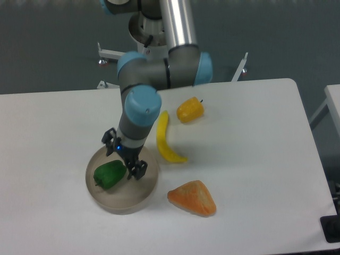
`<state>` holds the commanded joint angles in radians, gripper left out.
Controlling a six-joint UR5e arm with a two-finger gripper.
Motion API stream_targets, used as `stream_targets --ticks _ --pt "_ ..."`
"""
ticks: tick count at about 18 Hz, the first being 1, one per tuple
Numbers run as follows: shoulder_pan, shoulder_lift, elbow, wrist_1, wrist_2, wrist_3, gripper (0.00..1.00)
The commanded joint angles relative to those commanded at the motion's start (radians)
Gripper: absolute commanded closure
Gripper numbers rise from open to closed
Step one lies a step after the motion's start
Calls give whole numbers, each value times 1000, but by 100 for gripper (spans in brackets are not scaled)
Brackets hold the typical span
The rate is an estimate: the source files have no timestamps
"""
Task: Pick up the green pepper from the plate
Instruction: 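Lower the gripper, close on the green pepper and lift it, then carry the held green pepper up and away from the plate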
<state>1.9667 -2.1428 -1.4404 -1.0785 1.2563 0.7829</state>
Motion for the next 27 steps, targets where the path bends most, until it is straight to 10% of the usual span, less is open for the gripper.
stream_targets --ticks 5,8,11,23,27 --pt "-6 -28 -2 11 3 -10 0" --pt "-9 -40 3 11 3 -7 66" --pt "-8 -23 9 6 3 -7 91" --pt "251 188 -21 -12 14 237 92" --pt "375 224 6 -176 14 447 92"
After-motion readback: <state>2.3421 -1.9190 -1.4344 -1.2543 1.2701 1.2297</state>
